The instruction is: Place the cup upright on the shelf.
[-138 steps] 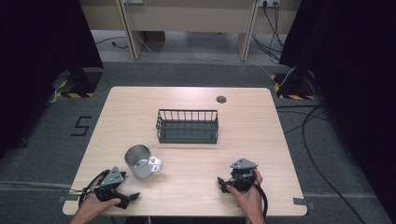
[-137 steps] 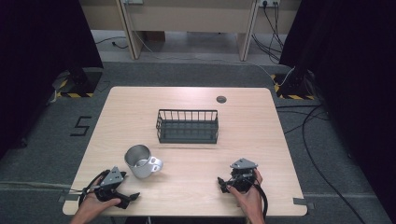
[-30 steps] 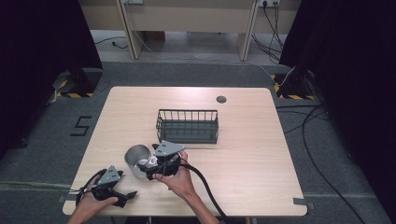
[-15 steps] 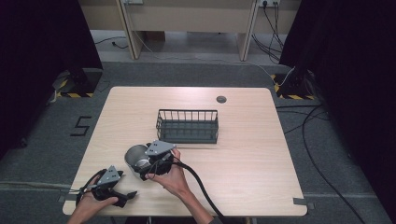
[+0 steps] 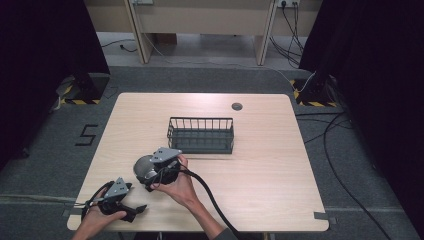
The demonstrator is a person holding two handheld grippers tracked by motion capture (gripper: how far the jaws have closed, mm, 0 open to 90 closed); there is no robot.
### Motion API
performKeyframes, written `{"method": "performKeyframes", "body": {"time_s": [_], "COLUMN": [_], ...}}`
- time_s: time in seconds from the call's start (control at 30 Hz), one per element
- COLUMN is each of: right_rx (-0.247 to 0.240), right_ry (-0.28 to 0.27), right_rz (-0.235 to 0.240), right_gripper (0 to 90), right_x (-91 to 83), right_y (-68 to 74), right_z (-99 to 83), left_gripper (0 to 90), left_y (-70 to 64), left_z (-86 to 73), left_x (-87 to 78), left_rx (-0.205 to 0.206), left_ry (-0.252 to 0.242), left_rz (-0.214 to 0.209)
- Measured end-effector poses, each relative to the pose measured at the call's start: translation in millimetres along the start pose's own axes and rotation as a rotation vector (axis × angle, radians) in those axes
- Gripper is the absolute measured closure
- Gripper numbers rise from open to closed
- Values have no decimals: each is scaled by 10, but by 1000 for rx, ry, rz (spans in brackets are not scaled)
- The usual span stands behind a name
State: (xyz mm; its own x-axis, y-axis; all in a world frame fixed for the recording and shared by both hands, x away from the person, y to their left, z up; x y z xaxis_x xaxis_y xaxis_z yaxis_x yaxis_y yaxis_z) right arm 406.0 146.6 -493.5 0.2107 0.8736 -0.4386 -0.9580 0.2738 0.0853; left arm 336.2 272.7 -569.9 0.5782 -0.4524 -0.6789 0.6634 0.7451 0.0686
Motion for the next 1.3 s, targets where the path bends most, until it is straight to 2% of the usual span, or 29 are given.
{"method": "performKeyframes", "body": {"time_s": [0.33, 0.8, 1.0, 1.13, 1.3], "right_rx": [1, 0, -11, 2, -11], "right_ry": [37, 48, 28, 6, 7], "right_rz": [8, 25, -4, 7, -6], "right_gripper": [47, 57, 60, 60, 61], "right_x": [77, 83, 13, -54, -143], "right_y": [-16, -20, -65, -72, -82], "right_z": [14, 14, 36, 76, 110], "left_gripper": [0, 0, 0, 0, 0], "left_y": [0, 0, 0, 0, 1], "left_z": [0, 0, 0, 0, 0], "left_x": [0, 0, 0, 0, 0], "left_rx": [0, 0, 0, 1, 2], "left_ry": [0, 0, 0, 0, 0], "left_rz": [0, -1, -1, -1, -1]}}
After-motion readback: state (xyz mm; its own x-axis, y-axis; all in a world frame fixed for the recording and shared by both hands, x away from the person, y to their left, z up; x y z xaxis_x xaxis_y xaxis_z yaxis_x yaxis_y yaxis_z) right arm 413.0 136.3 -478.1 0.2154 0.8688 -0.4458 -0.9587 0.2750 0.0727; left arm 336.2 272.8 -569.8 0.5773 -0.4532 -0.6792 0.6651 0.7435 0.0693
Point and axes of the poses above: each handheld gripper's, and its own axes: x roughly forward along the jaws, z roughly out of its top, y roughly to its left, the point moved 6 cm from there along x, roughly forward along the jaws, and after that the axes turned 7 degrees about z, right-handed, at the moved point
